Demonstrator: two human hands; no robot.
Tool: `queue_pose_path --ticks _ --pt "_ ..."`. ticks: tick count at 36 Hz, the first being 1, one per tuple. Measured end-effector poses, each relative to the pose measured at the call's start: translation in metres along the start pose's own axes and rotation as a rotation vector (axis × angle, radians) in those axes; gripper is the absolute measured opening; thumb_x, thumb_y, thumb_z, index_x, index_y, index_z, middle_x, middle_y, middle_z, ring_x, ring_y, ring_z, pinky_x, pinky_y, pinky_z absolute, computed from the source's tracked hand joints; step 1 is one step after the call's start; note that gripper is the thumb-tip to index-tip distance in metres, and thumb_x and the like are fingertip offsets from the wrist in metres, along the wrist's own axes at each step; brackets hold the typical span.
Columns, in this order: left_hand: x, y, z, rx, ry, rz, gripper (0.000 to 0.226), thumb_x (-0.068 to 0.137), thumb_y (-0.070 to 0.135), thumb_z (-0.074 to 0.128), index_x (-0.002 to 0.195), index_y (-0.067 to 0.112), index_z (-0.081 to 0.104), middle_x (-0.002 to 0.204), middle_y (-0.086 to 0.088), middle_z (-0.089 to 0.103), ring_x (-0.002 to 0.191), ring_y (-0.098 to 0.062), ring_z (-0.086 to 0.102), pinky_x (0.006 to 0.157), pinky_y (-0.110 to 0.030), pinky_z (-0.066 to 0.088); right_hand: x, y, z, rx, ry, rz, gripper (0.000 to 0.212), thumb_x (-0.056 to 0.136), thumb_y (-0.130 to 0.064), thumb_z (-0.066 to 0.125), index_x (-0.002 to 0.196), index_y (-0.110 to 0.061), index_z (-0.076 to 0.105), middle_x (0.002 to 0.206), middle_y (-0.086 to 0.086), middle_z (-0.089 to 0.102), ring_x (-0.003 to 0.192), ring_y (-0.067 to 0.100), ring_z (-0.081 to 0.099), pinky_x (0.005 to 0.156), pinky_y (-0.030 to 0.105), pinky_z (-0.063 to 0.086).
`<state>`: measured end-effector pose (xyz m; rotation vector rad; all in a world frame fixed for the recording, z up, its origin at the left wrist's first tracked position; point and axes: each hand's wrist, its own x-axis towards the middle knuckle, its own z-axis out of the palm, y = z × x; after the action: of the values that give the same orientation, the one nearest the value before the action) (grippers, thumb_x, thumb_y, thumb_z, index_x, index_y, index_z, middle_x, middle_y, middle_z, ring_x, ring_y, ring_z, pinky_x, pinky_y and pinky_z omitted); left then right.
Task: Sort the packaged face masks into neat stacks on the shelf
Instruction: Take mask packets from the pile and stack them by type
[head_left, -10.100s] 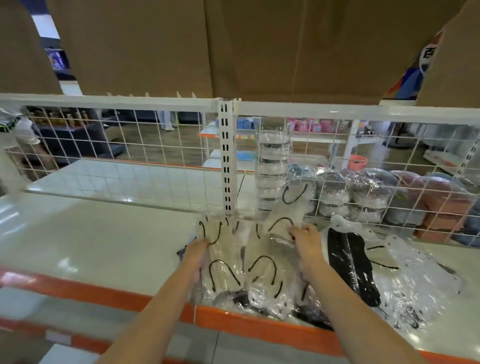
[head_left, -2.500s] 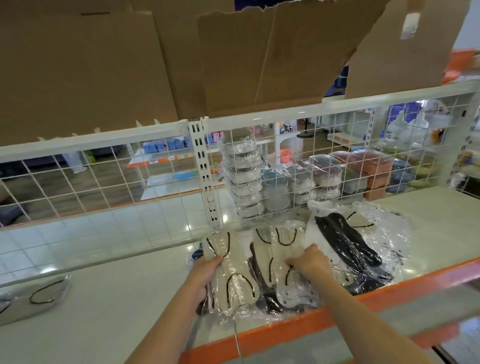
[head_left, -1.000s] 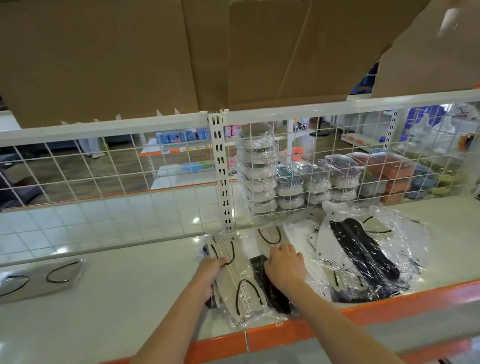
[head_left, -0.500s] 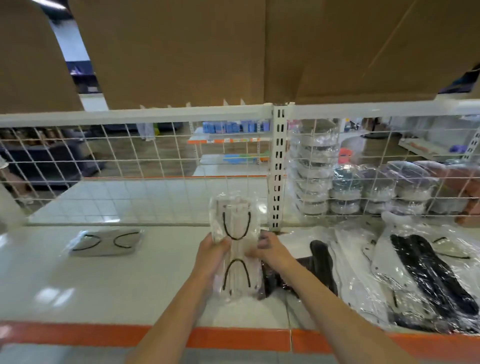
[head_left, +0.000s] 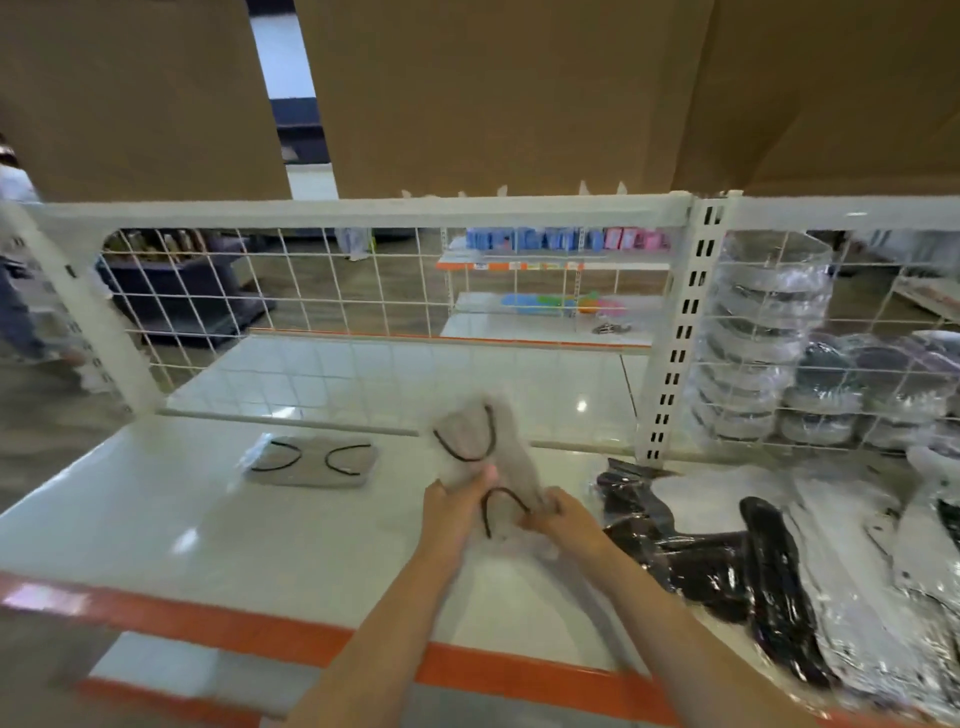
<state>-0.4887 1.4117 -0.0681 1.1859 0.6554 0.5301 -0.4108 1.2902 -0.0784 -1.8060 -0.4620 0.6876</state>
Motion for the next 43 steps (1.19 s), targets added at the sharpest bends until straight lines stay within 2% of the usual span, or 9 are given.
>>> queue_pose_path --ticks 7,14,21,29,33,35,37,40,43 --pt "0.032 0.029 -0.026 -0.474 -0.037 -0.191 0.051 0.070 0.013 0.073 0.118 0.001 0.062 0.117 -0.020 0.064 0.112 -0.033 0.060 0.100 -0.051 0.045 0.015 -0.012 0.027 0.586 0.052 0.082 0.015 0.083 -0.002 0.065 0.091 -0.009 0.054 0.083 0.008 0.059 0.076 0.017 0.059 0.069 0.029 0.050" --pt "0.063 0.051 -0.079 -0.312 -0.115 -0.037 0.025 0.083 -0.004 0.061 0.106 0.007 0.061 0.082 0.001 0.072 0.073 -0.011 0.067 0.061 -0.022 0.054 0.039 -0.028 0.029 0.474 0.217 -0.038 0.023 0.079 0.008 0.061 0.070 -0.011 0.052 0.073 0.007 0.053 0.076 0.019 0.054 0.071 0.028 0.043" --pt "0.080 0.045 -0.113 0.193 -0.206 0.112 0.039 0.063 -0.010 0.077 0.090 0.012 0.059 0.082 -0.005 0.059 0.076 -0.015 0.058 0.060 -0.016 0.049 0.047 -0.006 0.014 0.255 0.474 -0.012 0.026 0.082 0.007 0.050 0.070 -0.014 0.059 0.075 0.001 0.056 0.079 0.020 0.050 0.073 0.031 0.039" --pt "0.079 0.007 -0.110 0.572 -0.312 0.185 0.029 0.073 -0.002 0.073 0.092 0.015 0.059 0.093 0.000 0.059 0.082 -0.006 0.055 0.063 -0.004 0.043 0.046 0.005 0.027 -0.050 0.547 0.131 0.028 0.082 -0.005 0.055 0.095 -0.029 0.060 0.096 0.001 0.062 0.089 0.018 0.055 0.086 0.036 0.047" --pt "0.086 0.002 -0.109 0.561 -0.223 0.176 0.025 0.067 0.026 0.080 0.083 0.020 0.062 0.087 0.003 0.068 0.087 -0.016 0.064 0.076 -0.023 0.049 0.042 0.006 0.031 -0.072 0.535 0.119 0.015 0.087 -0.009 0.055 0.092 -0.023 0.058 0.104 0.002 0.058 0.101 0.024 0.056 0.098 0.045 0.043" --pt "0.088 0.003 -0.108 0.501 -0.215 0.125 0.031 0.062 0.036 0.079 0.082 0.019 0.062 0.088 0.004 0.069 0.090 -0.021 0.066 0.078 -0.032 0.049 0.042 0.009 0.032 -0.046 0.577 0.098 0.016 0.091 -0.013 0.054 0.081 -0.024 0.055 0.095 0.006 0.061 0.098 0.031 0.059 0.095 0.050 0.045" --pt "0.084 0.008 -0.106 0.473 -0.229 0.096 0.025 0.072 0.026 0.077 0.081 0.019 0.055 0.083 0.010 0.059 0.081 -0.012 0.059 0.071 -0.018 0.044 0.042 0.009 0.033 -0.021 0.610 0.101 0.020 0.091 -0.012 0.054 0.075 -0.025 0.053 0.085 0.005 0.060 0.093 0.032 0.059 0.090 0.049 0.047" --pt "0.082 0.015 -0.107 0.489 -0.226 0.129 0.031 0.080 0.017 0.070 0.068 0.019 0.041 0.064 0.007 0.039 0.060 -0.010 0.041 0.051 -0.015 0.034 0.037 0.000 0.042 0.015 0.621 0.098 0.019 0.085 -0.003 0.056 0.073 -0.017 0.051 0.077 0.002 0.053 0.079 0.022 0.054 0.075 0.029 0.046" --pt "0.081 0.025 -0.115 0.536 -0.208 0.169 0.028 0.083 0.013 0.067 0.070 0.010 0.041 0.063 0.005 0.039 0.060 -0.012 0.040 0.056 -0.023 0.033 0.035 -0.011 0.056 0.013 0.592 0.079 0.019 0.086 0.000 0.055 0.076 -0.012 0.043 0.071 0.001 0.044 0.064 0.011 0.040 0.056 0.020 0.031"
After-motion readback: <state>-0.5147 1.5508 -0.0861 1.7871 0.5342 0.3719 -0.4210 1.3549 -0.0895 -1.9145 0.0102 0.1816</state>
